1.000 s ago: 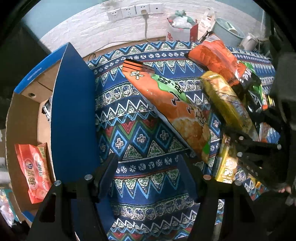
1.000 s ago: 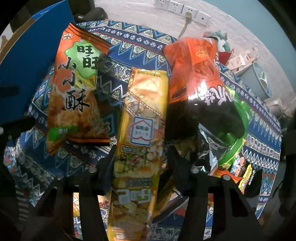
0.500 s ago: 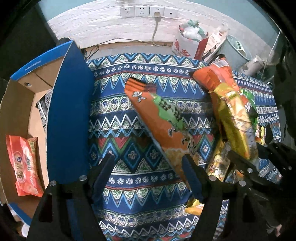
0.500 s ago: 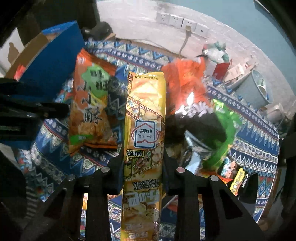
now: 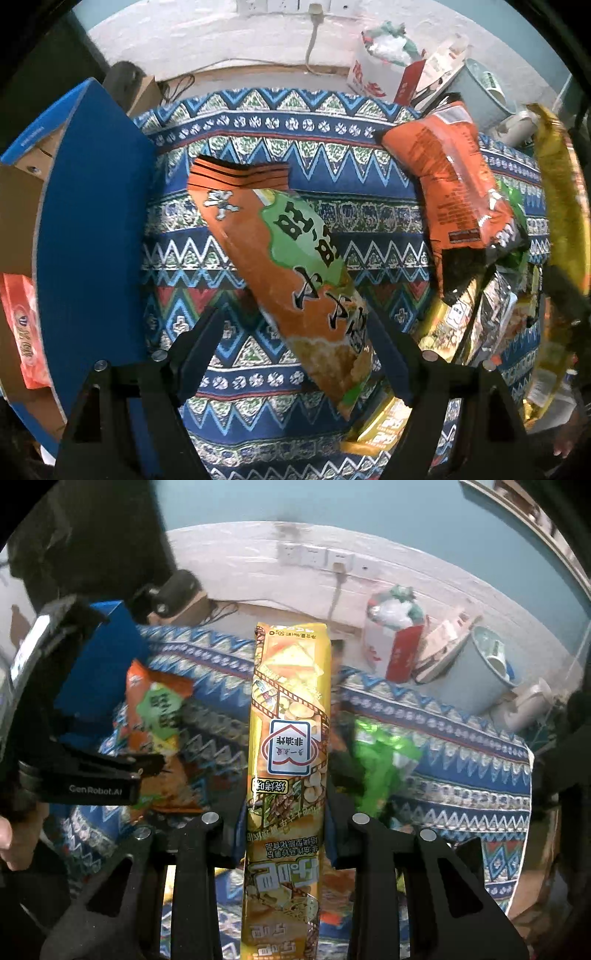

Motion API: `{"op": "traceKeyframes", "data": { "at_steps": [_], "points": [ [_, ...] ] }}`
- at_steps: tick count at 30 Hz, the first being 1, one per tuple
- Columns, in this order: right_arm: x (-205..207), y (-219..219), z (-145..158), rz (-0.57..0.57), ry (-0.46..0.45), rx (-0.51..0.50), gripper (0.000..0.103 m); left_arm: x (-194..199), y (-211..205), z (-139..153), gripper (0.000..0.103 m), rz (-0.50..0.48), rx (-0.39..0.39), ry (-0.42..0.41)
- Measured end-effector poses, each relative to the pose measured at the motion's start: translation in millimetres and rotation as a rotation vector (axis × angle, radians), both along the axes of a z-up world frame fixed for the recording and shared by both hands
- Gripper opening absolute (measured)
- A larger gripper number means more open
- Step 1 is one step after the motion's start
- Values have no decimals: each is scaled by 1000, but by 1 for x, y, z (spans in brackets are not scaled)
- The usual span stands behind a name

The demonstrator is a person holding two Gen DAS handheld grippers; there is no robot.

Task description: Organize snacks

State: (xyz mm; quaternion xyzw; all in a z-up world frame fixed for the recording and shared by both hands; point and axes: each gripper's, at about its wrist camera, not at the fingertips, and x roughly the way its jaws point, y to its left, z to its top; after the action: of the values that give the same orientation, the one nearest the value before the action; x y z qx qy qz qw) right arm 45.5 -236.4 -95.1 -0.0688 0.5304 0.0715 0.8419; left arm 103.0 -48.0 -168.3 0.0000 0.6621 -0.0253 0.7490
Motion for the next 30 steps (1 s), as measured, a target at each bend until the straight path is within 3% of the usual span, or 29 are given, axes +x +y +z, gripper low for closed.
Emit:
{"op": "traceKeyframes", "data": {
  "at_steps": [11,12,16,19,30],
  "points": [
    [5,-36,-11,-63,12,9,30,24,-17,-27,84,11,23,6],
    [6,-38,-12,-64,14,10,30,25,-17,-28,82,8,20,1],
    [9,-41,-15,-65,20,10,30,21,-18,-31,56,-18,1,-12],
    [11,-40,-16,-63,22,10,30,18,-16,-26,45,-28,-16,-15],
    [12,-24,-5,-35,-2,8,30,-10,-10,18,40,-97,25,-148]
  ]
}}
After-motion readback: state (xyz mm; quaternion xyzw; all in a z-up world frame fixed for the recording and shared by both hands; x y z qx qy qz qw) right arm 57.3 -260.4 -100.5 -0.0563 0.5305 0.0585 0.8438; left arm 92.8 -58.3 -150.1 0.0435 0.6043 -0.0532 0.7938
